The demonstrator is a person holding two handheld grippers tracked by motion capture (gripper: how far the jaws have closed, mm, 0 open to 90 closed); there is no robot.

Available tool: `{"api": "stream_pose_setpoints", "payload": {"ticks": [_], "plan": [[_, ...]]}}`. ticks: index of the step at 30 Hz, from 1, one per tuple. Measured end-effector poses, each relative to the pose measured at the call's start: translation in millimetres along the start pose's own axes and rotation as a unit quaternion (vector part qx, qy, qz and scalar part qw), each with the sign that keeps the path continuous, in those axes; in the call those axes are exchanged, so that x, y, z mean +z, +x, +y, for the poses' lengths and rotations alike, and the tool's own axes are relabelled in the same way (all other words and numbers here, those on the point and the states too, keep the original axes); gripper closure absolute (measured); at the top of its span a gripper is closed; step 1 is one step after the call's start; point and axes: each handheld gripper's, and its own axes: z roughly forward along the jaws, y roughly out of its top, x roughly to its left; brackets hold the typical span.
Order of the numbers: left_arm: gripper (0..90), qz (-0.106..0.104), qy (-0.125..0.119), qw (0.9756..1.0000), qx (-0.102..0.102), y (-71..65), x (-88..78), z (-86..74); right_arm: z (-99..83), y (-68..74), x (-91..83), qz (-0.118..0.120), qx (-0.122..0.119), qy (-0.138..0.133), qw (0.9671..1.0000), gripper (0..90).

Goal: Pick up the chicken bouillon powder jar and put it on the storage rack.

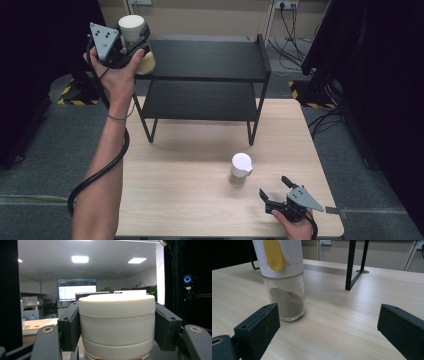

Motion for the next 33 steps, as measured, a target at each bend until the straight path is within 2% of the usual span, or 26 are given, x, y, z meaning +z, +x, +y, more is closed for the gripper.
{"api": "stream_pose_setpoints", "payload": {"ticks": [4,8,14,15,18,21,23,28,33], "plan": [[33.4,0.005,0.004,0.9999,-0.007,1.2,3.3,-2.9,0.5,0.4,0.2,0.0,-0.001,0.001,1.0,4.5],[33.4,0.001,0.009,0.9999,-0.01,2.0,7.3,-9.2,0.3,0.2,0.1,0.0,0.0,0.001,1.0,4.5],[33.2,0.002,0.013,0.9998,-0.018,1.4,9.2,-8.1,0.2,0.3,0.0,0.0,-0.002,0.001,1.0,4.4],[32.7,-0.005,0.01,0.9996,-0.025,3.1,9.4,-8.7,0.4,0.4,0.1,0.001,-0.002,0.001,1.0,4.4],[27.3,-0.005,0.01,0.9995,-0.03,2.2,9.7,-6.7,0.5,0.3,0.2,0.001,-0.004,0.001,1.0,4.4],[16.9,0.0,0.014,0.9997,-0.019,-0.6,9.5,-5.1,0.3,0.5,0.0,0.001,-0.004,0.001,1.0,4.4],[13.6,0.004,0.01,0.9999,-0.012,-3.0,6.1,-4.9,0.7,0.5,0.2,0.002,-0.004,0.002,1.0,4.4],[11.3,0.007,-0.003,1.0,-0.004,-7.5,-2.4,-4.7,1.1,0.6,0.6,0.002,-0.005,0.003,1.0,4.4],[10.3,0.019,-0.002,0.9998,-0.011,-10.5,-9.6,-5.7,0.6,0.2,0.7,0.003,-0.004,0.002,1.0,4.3]]}}
